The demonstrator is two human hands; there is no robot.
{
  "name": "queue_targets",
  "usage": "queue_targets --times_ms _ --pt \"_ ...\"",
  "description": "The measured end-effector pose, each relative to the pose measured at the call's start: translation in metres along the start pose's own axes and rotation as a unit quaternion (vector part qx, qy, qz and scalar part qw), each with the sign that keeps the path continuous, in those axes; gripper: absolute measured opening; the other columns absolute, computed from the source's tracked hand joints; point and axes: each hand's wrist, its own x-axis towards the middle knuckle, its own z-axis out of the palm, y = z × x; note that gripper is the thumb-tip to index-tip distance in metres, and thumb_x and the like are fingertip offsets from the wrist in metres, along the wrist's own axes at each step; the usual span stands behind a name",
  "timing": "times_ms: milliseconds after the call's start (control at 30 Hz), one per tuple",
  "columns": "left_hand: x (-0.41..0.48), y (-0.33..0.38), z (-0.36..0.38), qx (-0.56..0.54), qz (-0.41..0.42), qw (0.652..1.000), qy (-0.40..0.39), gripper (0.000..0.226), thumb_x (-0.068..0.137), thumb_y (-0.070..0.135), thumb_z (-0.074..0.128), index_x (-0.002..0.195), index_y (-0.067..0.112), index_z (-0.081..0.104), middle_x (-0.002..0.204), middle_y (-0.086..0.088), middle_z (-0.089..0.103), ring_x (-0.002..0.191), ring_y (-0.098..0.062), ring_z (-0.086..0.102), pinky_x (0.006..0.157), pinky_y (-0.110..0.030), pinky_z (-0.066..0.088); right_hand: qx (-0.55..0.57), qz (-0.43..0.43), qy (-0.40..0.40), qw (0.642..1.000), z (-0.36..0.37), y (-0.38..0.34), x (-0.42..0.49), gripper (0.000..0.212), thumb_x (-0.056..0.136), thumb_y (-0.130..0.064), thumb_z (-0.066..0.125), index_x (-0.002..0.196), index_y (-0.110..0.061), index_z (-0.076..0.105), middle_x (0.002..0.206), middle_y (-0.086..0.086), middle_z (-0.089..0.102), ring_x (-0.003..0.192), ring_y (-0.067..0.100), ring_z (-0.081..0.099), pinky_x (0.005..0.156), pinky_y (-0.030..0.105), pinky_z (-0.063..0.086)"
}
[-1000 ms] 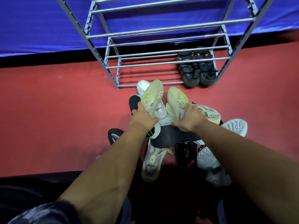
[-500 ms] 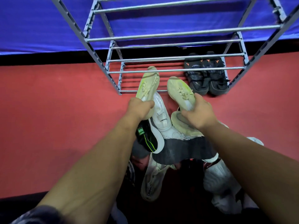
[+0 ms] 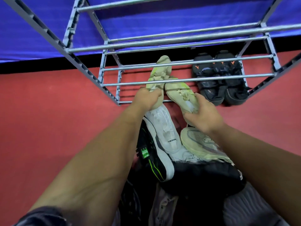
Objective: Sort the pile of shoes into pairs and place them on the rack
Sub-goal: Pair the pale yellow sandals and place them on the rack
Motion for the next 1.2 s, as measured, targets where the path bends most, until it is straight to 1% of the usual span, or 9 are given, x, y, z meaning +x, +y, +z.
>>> queue_targets --times_ms 167,333,400,533,667,800,933,1100,1200 --pt "-0.001 -0.008 0.002 0.1 0.034 0.994 -0.021 0.057 0.067 0.063 0.06 0.101 0.018 0.069 0.09 0.001 0.074 0.082 -0.021 0.072 0.065 -0.031 0.055 0.002 -0.013 0.007 1.0 -0.002 0.008 0.006 0.041 0.075 -0.034 0.074 0.113 -0.036 0.059 0.098 -0.016 0.071 0.088 0.008 0.067 0.069 0.03 0.053" --pt "-0.021 -0.027 -0.001 0.148 0.038 0.985 0.075 0.054 0.071 0.065 0.061 0.101 0.021 0.062 0.087 0.004 0.072 0.075 -0.021 0.07 0.067 -0.037 0.061 -0.016 -0.033 -0.004 0.999 0.01 0.006 -0.002 0.065 0.073 -0.04 0.074 0.135 -0.04 0.054 0.111 -0.015 0.066 0.112 0.021 0.058 0.096 0.044 0.053" --pt "-0.029 -0.036 -0.004 0.17 0.019 0.982 0.085 0.049 0.075 0.06 0.062 0.1 0.018 0.058 0.087 0.002 0.069 0.077 -0.024 0.068 0.069 -0.036 0.059 -0.017 -0.039 -0.003 0.999 0.016 0.002 -0.005 0.07 0.076 -0.038 0.074 0.141 -0.042 0.05 0.116 -0.016 0.062 0.116 0.019 0.05 0.1 0.042 0.048" --pt "-0.032 -0.051 -0.014 0.23 -0.025 0.97 0.069 0.066 0.078 0.057 0.063 0.119 0.007 0.052 0.096 -0.002 0.067 0.084 -0.029 0.067 0.07 -0.035 0.055 -0.022 -0.04 -0.005 0.999 0.018 -0.006 -0.007 0.076 0.077 -0.037 0.074 0.147 -0.038 0.046 0.116 -0.017 0.058 0.118 0.019 0.048 0.102 0.04 0.045" --pt "-0.033 -0.06 -0.023 0.211 -0.041 0.974 0.064 0.064 0.088 0.051 0.064 0.129 0.005 0.046 0.099 -0.001 0.058 0.087 -0.028 0.059 0.072 -0.033 0.045 -0.003 -0.038 0.029 0.999 0.016 -0.013 -0.002 0.068 0.077 -0.034 0.076 0.14 -0.031 0.054 0.112 -0.013 0.062 0.111 0.019 0.058 0.093 0.034 0.048" --pt "-0.036 -0.066 -0.016 0.187 -0.008 0.975 0.12 0.063 0.091 0.049 0.059 0.129 0.002 0.043 0.128 -0.016 0.056 0.115 -0.037 0.058 0.09 -0.045 0.052 0.043 -0.038 0.043 0.997 0.024 -0.027 0.006 0.051 0.079 -0.03 0.077 0.127 -0.03 0.058 0.111 -0.011 0.065 0.102 0.014 0.06 0.077 0.021 0.044" --pt "-0.027 -0.06 -0.017 0.128 0.036 0.976 0.171 0.063 0.093 0.041 0.064 0.131 -0.004 0.043 0.134 -0.022 0.05 0.122 -0.038 0.051 0.103 -0.047 0.047 0.023 -0.041 0.049 0.998 0.041 -0.037 0.017 0.052 0.082 -0.039 0.072 0.13 -0.03 0.054 0.114 -0.009 0.06 0.111 0.021 0.048 0.088 0.036 0.043" --pt "0.008 -0.048 -0.034 0.078 0.023 0.981 0.175 0.07 0.084 0.048 0.067 0.127 -0.005 0.049 0.129 -0.022 0.053 0.112 -0.039 0.06 0.098 -0.051 0.055 -0.004 -0.028 0.073 0.997 0.065 -0.051 0.046 0.045 0.086 -0.036 0.071 0.121 -0.013 0.056 0.11 -0.002 0.056 0.104 0.022 0.042 0.088 0.036 0.04" --pt "0.024 -0.047 -0.039 0.099 0.022 0.979 0.175 0.065 0.086 0.045 0.065 0.127 -0.005 0.056 0.129 -0.023 0.05 0.113 -0.037 0.057 0.102 -0.045 0.053 -0.029 -0.012 0.079 0.996 0.075 -0.061 0.066 0.028 0.089 -0.037 0.069 0.096 -0.01 0.063 0.093 0.002 0.059 0.093 0.024 0.046 0.085 0.033 0.041"
